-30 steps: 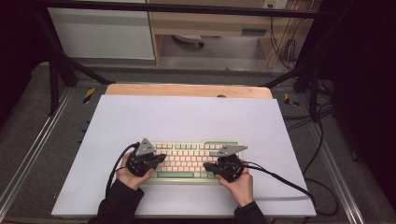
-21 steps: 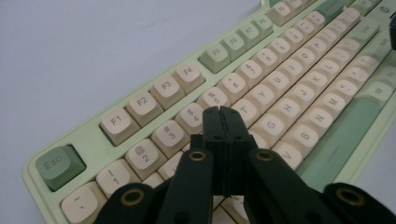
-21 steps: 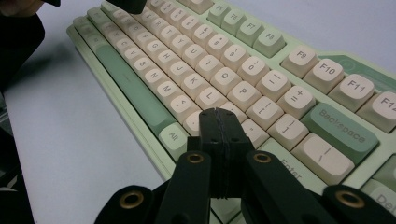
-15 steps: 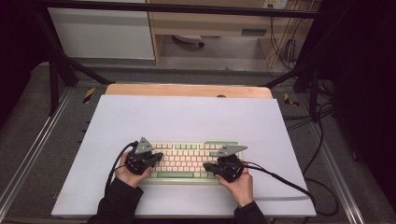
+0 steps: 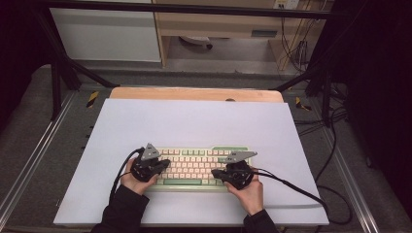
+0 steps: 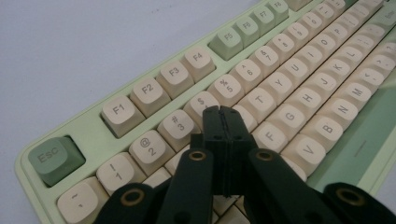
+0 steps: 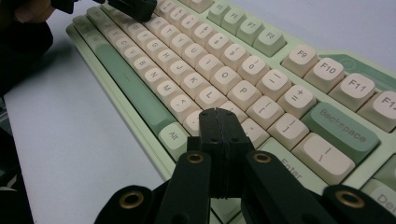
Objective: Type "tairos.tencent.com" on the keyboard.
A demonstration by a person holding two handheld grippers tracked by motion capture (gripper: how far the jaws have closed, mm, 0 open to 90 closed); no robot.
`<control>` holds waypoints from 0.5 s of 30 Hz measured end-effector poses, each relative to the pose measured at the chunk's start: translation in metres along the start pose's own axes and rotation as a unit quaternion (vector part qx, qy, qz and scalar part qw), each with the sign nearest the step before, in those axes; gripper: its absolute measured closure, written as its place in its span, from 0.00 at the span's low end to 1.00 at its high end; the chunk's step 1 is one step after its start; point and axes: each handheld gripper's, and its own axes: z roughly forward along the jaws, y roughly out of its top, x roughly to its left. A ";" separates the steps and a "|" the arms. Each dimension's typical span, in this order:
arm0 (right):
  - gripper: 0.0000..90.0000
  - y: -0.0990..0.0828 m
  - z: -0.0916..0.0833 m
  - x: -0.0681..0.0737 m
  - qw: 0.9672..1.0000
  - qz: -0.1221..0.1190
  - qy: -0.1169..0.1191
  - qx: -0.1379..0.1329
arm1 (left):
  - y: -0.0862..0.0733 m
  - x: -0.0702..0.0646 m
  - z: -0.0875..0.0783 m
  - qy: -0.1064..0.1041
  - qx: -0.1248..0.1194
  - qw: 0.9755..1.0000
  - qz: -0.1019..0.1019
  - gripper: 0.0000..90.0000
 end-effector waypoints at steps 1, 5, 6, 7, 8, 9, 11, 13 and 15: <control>1.00 0.000 0.000 0.000 1.000 0.000 0.000 -0.001 | 0.000 0.000 -0.001 0.001 0.000 1.000 0.001 1.00; 1.00 0.000 -0.001 0.000 1.000 -0.002 0.001 -0.003 | 0.001 -0.001 -0.004 0.000 -0.006 1.000 -0.001 1.00; 1.00 0.000 -0.001 0.000 1.000 -0.001 0.000 -0.002 | 0.002 -0.001 -0.005 -0.001 -0.007 1.000 -0.001 1.00; 1.00 0.001 -0.001 0.000 1.000 -0.001 0.000 -0.003 | 0.002 -0.001 -0.006 -0.001 -0.007 1.000 0.000 1.00; 1.00 0.001 -0.001 0.000 1.000 -0.002 0.000 -0.003 | 0.002 -0.001 -0.007 -0.002 -0.007 1.000 0.000 1.00; 1.00 0.001 -0.002 0.000 1.000 -0.002 0.000 -0.004 | 0.002 -0.002 -0.007 -0.003 -0.008 1.000 0.000 1.00; 1.00 0.001 -0.002 0.000 1.000 -0.002 0.001 -0.005 | 0.002 -0.003 -0.009 -0.005 -0.008 1.000 0.001 1.00; 1.00 0.001 -0.002 0.001 1.000 -0.002 0.002 -0.006 | 0.001 -0.003 -0.013 -0.006 -0.010 1.000 0.002 1.00; 1.00 0.001 -0.002 0.001 1.000 -0.001 0.003 -0.007 | 0.000 -0.003 -0.016 -0.008 -0.013 1.000 0.002 1.00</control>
